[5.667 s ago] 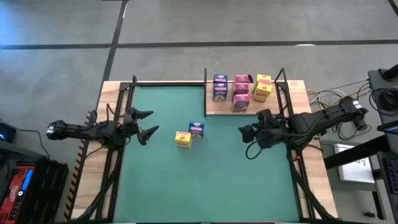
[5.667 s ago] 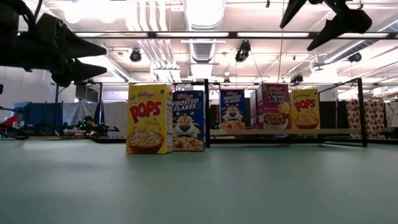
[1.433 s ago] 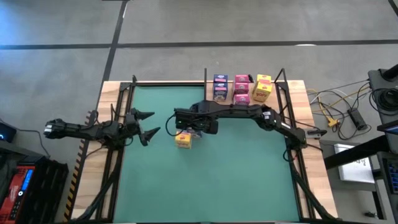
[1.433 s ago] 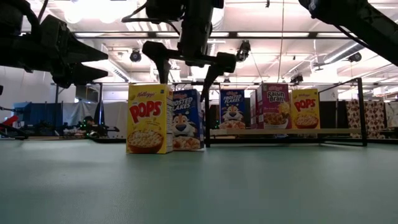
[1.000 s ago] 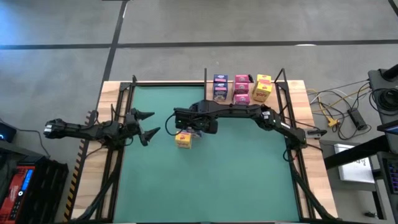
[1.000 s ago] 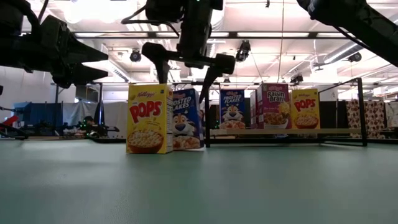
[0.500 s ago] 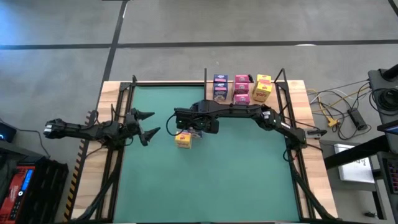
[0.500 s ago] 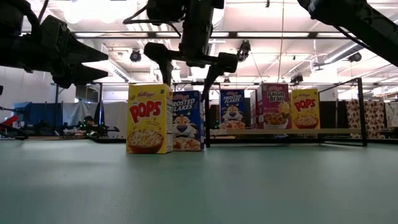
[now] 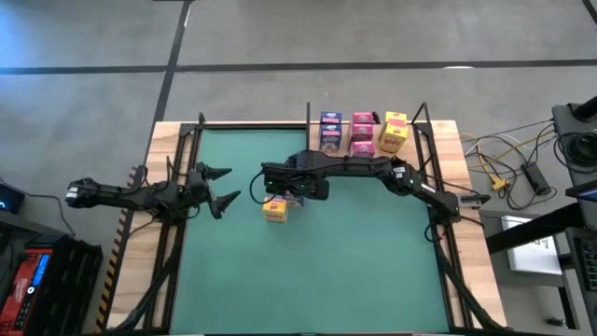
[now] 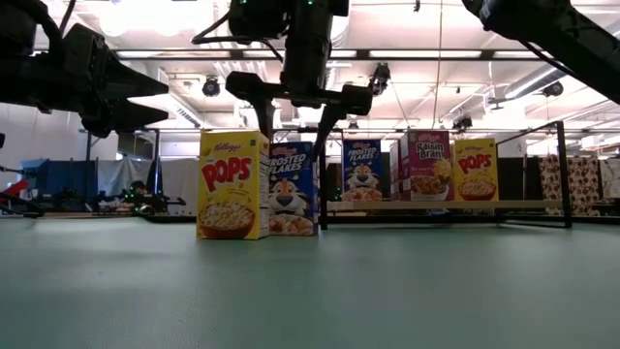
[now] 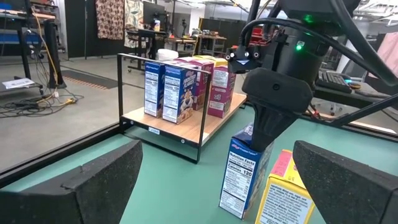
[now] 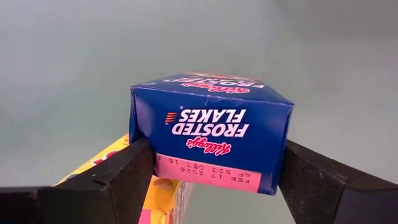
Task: Stack cereal on shelf
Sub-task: Put the blue cereal box onto the shelf
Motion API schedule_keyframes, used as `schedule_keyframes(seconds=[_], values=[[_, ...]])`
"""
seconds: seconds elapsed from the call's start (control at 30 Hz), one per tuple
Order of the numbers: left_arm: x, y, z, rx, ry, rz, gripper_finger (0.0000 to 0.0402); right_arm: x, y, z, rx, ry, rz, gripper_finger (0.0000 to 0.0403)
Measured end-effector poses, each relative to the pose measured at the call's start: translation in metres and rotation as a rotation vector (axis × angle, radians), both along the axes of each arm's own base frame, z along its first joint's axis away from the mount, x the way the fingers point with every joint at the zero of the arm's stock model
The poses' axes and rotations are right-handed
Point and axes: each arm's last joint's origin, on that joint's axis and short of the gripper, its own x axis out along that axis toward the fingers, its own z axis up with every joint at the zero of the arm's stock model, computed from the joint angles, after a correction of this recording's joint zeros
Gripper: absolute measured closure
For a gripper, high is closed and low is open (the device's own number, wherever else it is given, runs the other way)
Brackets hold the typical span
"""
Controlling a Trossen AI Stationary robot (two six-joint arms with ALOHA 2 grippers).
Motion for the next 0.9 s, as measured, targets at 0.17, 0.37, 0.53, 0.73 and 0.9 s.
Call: schedule_keyframes(seconds=[0.17, 0.37, 0.53, 0.73, 0.9], values=[[0.0, 0.0, 0.0, 0.0, 0.0, 0.0, 0.0003, -0.004, 0.0, 0.007, -0.004, 0.0, 0.014, 0.0115], [0.0, 0.0, 0.0, 0.0, 0.0, 0.0, 0.0003, -0.01, 0.0, 0.01, -0.002, 0.044, 0.008, 0.0115], [0.0, 0.0, 0.0, 0.0, 0.0, 0.0, 0.0003, -0.015, 0.001, 0.011, 0.007, 0.08, -0.002, 0.0115], [0.0, 0.0, 0.0, 0.0, 0.0, 0.0, 0.0003, -0.026, 0.001, 0.025, 0.012, 0.114, -0.003, 0.0115], [0.0, 0.0, 0.0, 0.0, 0.0, 0.0, 0.0003, -0.038, -0.002, 0.041, 0.006, 0.115, -0.012, 0.0115]])
